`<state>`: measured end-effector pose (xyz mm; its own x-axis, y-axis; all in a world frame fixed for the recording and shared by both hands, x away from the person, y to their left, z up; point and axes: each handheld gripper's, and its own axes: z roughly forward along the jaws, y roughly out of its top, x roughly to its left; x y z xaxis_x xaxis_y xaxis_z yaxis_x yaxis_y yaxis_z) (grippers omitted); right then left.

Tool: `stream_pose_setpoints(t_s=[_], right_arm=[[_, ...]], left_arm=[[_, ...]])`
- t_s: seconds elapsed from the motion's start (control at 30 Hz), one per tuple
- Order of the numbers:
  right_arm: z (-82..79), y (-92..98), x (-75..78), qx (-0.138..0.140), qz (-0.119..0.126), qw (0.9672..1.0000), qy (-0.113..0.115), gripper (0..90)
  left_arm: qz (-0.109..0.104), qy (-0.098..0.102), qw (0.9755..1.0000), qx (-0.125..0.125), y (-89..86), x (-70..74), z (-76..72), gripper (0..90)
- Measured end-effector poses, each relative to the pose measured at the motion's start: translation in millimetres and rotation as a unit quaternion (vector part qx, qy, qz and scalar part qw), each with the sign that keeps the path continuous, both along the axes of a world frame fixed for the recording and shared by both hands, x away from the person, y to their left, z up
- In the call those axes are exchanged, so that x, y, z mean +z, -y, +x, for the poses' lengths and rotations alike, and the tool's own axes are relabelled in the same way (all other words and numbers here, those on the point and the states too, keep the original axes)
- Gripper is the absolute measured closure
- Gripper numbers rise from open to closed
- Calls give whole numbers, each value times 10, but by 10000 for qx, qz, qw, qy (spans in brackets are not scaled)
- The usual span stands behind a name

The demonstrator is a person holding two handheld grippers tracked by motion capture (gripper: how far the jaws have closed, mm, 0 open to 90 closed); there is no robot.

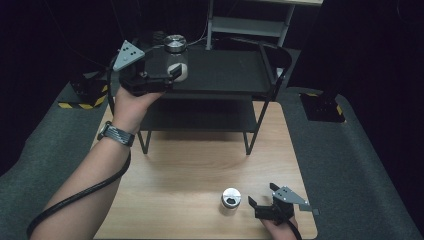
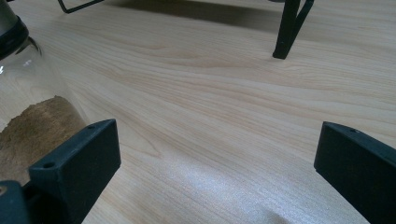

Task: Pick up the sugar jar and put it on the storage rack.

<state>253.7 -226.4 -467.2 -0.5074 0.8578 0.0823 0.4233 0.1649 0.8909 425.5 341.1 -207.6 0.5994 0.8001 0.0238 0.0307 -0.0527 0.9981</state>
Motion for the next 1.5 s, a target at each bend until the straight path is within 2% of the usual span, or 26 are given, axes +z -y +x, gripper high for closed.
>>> stream_pose_setpoints(t_s=[0.13,0.53,0.63,0.83,1.2,1.5], right_arm=[[-2,-5,1,-6,-1,10000,-2,0],[-1,-11,4,1,-27,10000,1,0],[-2,-15,5,-3,-34,10000,2,0],[-2,-17,6,-1,-43,10000,3,0],[-2,-28,10,8,-84,10000,11,0],[-2,-30,10,9,-95,10000,16,0]], left_arm=[[9,-4,10000,3,-27,-34,-56,3],[43,-82,9998,-153,-127,-311,-264,3],[127,-111,9998,-119,-134,-381,-328,3],[191,-141,9995,-207,-184,-515,-436,3],[229,-444,9983,-285,-269,-862,-589,3],[307,-616,9972,-281,-309,-1137,-694,3]])
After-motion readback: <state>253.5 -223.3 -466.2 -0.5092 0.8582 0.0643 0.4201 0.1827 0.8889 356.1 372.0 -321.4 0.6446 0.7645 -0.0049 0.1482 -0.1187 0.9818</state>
